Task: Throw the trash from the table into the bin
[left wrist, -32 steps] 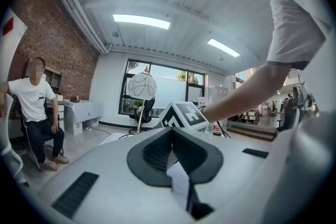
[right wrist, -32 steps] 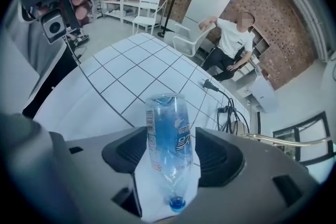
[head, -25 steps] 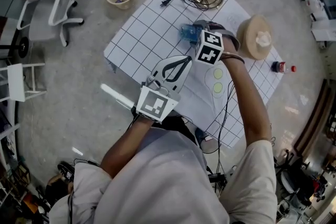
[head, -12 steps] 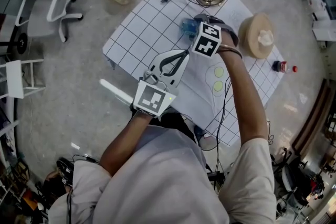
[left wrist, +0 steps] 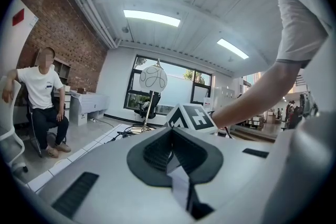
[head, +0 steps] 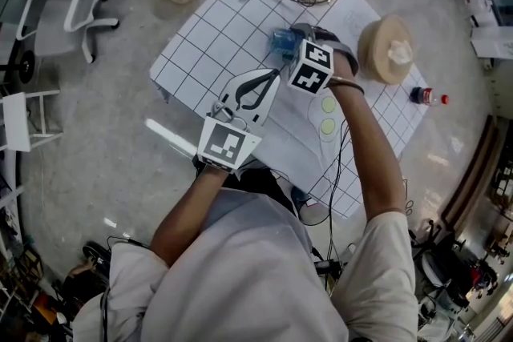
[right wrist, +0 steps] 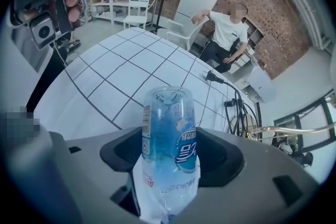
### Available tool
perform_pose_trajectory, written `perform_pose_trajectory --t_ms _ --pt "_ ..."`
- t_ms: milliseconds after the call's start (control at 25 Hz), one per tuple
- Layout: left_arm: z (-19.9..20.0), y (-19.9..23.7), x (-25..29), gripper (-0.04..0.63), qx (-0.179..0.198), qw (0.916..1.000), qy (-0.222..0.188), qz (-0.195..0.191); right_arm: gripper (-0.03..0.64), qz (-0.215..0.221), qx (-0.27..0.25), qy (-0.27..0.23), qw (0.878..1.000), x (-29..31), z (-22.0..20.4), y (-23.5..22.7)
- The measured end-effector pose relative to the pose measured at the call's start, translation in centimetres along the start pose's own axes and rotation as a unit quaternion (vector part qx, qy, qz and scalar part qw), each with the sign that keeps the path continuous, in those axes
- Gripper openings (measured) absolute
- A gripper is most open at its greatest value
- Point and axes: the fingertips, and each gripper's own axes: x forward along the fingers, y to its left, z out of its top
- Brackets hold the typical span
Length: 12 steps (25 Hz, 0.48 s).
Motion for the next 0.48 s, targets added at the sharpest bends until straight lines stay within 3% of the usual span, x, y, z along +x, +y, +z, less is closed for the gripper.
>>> perform_pose_trajectory --t_ms 280,480 --pt "0.0 -0.3 -0.1 0.006 0.012 0.9999 -0.004 -0.006 0.299 -0.01 0.009 -0.004 1.0 -1.5 -0.4 2.7" --pt "-0.4 -0.9 -0.2 0.006 -0.003 0.9999 -0.002 -0.016 0.301 -0.021 0.019 -0.011 1.0 -3.5 -0.3 4.1"
